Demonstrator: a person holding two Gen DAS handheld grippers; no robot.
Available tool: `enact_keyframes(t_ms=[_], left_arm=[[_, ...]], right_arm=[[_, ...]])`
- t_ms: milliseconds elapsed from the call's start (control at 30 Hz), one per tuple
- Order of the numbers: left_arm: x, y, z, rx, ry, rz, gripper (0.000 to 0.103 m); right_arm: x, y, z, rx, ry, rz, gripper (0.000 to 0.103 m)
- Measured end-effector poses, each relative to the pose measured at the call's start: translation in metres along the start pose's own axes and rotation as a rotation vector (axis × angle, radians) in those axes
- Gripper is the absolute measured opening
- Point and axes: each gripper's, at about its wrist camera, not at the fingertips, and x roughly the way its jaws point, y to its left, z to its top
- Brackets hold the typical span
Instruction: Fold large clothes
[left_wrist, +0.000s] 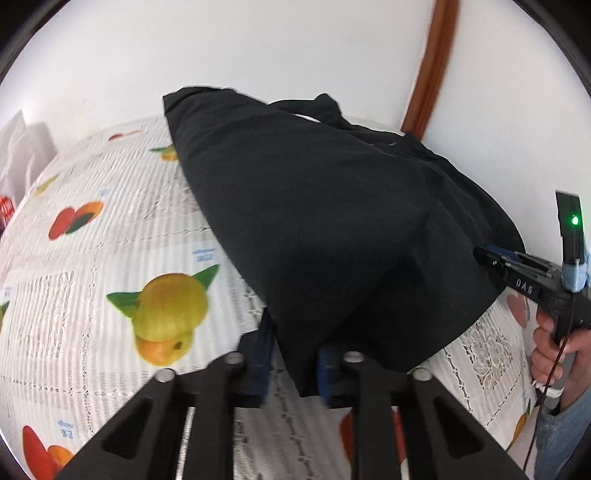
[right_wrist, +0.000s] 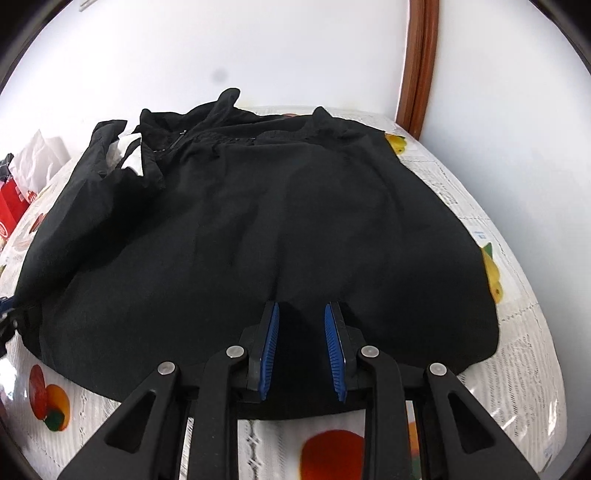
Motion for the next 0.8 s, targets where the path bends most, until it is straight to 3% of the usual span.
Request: enact_keyframes(t_ms=[333,633,733,800], left_arm=[[-0.021,0.045,-0.007,-0.057,-0.032,0.032,0.009],[-0.053,0.127,-0.032,-0.176,-0.038,0.11,0.01],[-0.058,0.142,-0.04,-0.195,-0.033,0.11,0.015],[-0.062,0.146,-0.047,-0.194,-0.037,0.084,0.017]], right_arm=[[0.006,0.041,0.006,-0.032,0.011,0.044,0.024],[0.011,0.127,0.017,-0.168,0.023,0.154,0.023],[0.01,0.141,0.029,-0.168,0.052,0.229,0.023],[-0.004,0.145,0.036,-0.166,0.024,0.282,0.027]])
